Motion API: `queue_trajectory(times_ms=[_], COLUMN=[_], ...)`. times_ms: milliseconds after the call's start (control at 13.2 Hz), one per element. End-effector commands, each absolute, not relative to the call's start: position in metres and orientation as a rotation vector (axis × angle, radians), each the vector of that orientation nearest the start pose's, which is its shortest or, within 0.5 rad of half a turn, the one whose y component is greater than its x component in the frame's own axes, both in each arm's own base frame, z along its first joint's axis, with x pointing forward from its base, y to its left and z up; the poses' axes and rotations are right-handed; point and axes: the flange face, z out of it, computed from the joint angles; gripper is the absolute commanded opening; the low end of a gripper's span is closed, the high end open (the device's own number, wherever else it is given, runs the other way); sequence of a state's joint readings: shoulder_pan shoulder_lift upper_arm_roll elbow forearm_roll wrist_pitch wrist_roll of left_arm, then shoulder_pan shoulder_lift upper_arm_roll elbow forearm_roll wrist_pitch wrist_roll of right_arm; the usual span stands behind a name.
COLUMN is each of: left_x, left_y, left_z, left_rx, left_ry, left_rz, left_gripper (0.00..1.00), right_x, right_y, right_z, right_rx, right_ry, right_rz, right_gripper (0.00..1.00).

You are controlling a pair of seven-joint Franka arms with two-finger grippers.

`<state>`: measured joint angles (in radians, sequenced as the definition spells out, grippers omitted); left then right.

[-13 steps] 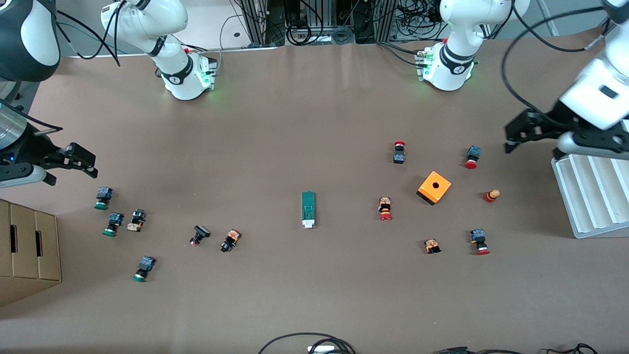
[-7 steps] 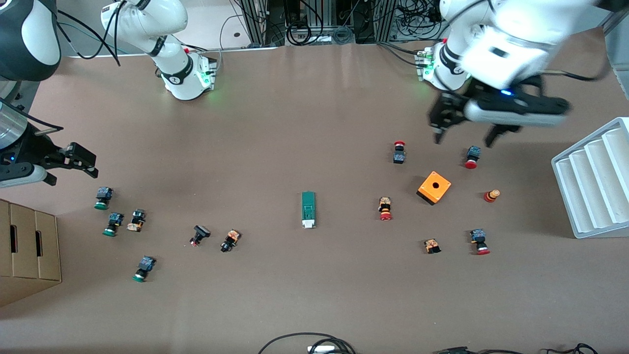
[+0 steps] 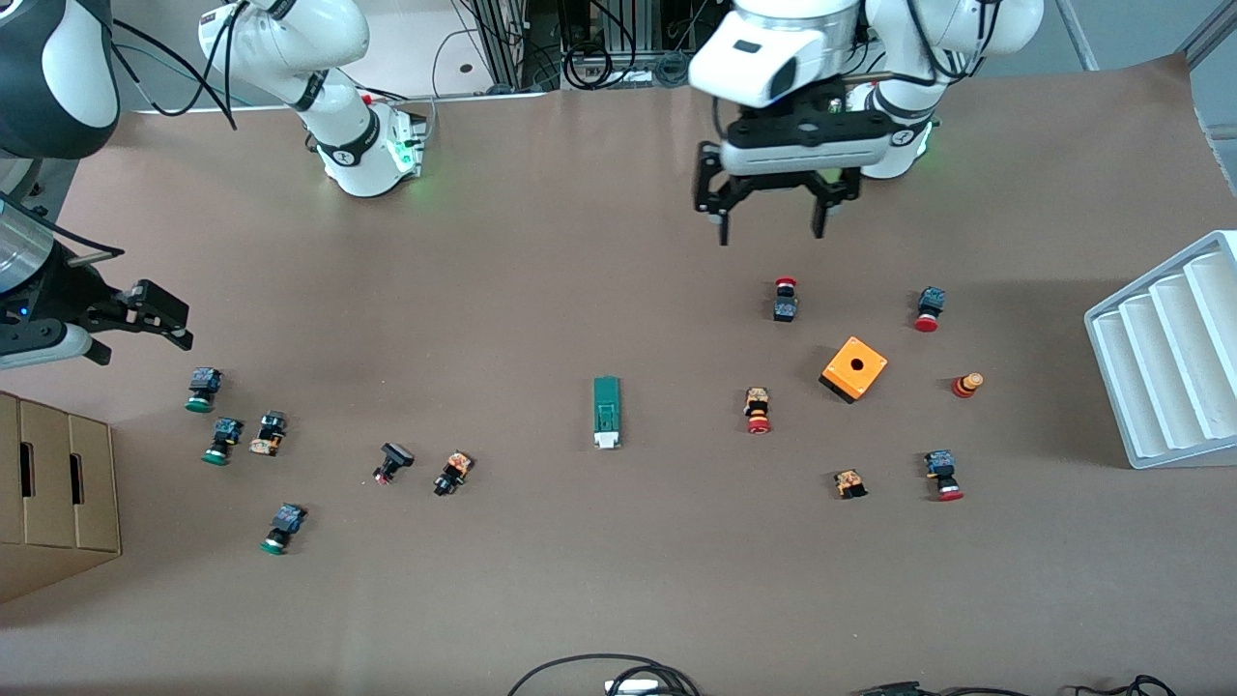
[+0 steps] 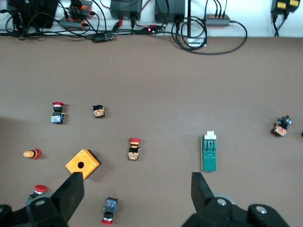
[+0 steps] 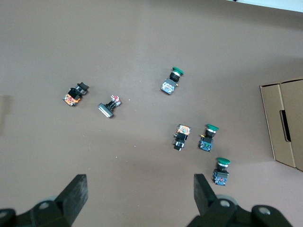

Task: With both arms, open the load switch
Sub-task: 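Move the left gripper over toward the green load switch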

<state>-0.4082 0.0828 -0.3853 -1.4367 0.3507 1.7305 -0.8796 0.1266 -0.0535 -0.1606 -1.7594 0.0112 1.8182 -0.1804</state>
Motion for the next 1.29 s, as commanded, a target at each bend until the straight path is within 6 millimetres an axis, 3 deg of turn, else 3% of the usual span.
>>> queue_trajectory(times_ms=[0,152,455,834,1137,1213], left_x=[0.412,0.385,0.325,0.298,0.303,0.303], left_y=[-0.445,-0.472,-0.527,-0.587,-0.601,-0.607], left_z=[0.649,0.636,0.575,0.473,0.425,0.410], left_rx=[-2.969,-2.953,-2.861,-2.736,-2.653,-2.630], left_ry=[-0.215,-0.284,-0.408,-0.531,-0.400,-0.340], left_rz=[-0.714,-0.768,-0.908,-1.160,-1.292,-1.337], left_gripper=[1.00,1.00,1.00,1.00,1.00,1.00], right_x=[0.557,0.558,0.559,0.562,0.563,0.564], right_y=[-0.020,-0.020,-0.020,-0.020,-0.022,-0.022], right_z=[0.591,0.590,0.589,0.591,0.592,0.584], right_rx=[-3.136,-3.138,-3.137,-3.146,-3.140,-3.149], right_ry=[-0.218,-0.221,-0.218,-0.236,-0.233,-0.237], right_rz=[-0.182,-0.184,-0.194,-0.227,-0.245,-0.206], right_gripper=[1.00,1.00,1.00,1.00,1.00,1.00])
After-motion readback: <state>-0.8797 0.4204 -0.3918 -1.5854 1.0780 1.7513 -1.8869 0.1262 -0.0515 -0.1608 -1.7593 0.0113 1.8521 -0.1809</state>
